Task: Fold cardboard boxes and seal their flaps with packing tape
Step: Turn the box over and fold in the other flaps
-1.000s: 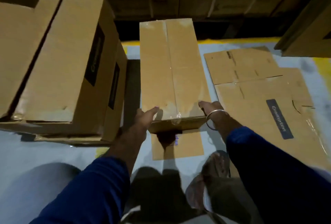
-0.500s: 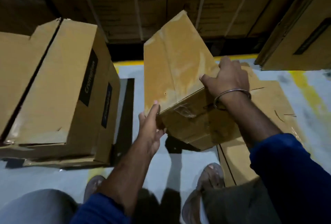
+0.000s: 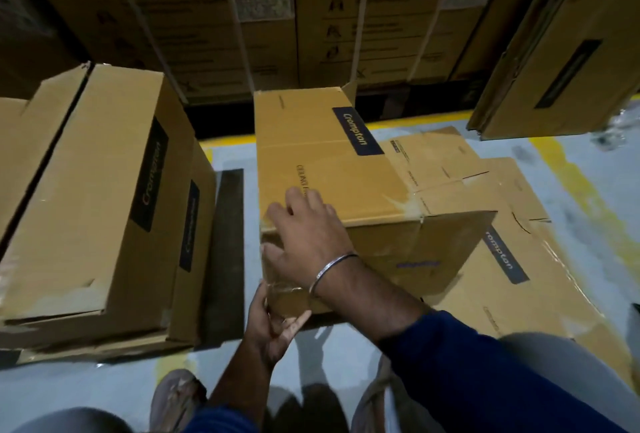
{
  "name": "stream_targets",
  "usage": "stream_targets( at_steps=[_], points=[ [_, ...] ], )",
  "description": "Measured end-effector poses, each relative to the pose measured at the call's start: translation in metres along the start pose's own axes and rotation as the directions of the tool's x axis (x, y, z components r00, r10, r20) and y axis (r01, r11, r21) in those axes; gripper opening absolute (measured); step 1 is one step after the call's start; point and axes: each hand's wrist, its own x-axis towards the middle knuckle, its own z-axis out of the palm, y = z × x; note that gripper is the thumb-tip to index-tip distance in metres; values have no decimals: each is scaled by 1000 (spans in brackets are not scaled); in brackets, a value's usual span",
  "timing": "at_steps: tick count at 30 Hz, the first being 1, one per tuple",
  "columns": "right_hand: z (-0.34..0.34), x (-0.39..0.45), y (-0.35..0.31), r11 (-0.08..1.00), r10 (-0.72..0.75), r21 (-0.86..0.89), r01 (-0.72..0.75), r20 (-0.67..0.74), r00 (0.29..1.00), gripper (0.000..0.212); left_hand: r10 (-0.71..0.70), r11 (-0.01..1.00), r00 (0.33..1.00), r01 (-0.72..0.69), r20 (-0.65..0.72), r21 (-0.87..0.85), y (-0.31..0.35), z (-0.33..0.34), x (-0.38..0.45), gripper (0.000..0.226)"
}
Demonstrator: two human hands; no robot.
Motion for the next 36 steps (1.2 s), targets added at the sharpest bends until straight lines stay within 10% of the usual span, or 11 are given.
stream_targets(
  at_steps=[3,8,14,18,24,29,36],
  points=[
    [-19,7,25,943,-49,332,-4,152,987,47,-6,999,996,2,-85,-45,-1,-10,6,62],
    [-83,12,140,895,264,376,-239,-17,964,62,-19,997,995,11,-94,-81,3,-19,19,75],
    [-58,-56,254,548,486,514,-660,446,752,125,-44,992,997,37,-59,-119,7,-23,28,72],
    [-20,-53,265,247,576,739,-627,408,708,69,3,997,998,-8,-67,-76,5,-17,25,68],
    [-44,-35,249,508,525,698,-504,213,824,26,29,963,979,27,-203,268,40,-23,7,87],
    [-94,-20,208,777,379,526,-347,50,924,22,437,844,871,-311,-224,437,110,23,-64,35],
    [-122,-23,96,979,202,-7,-203,-56,978,27,823,301,551,-632,140,714,136,79,-172,21]
  ],
)
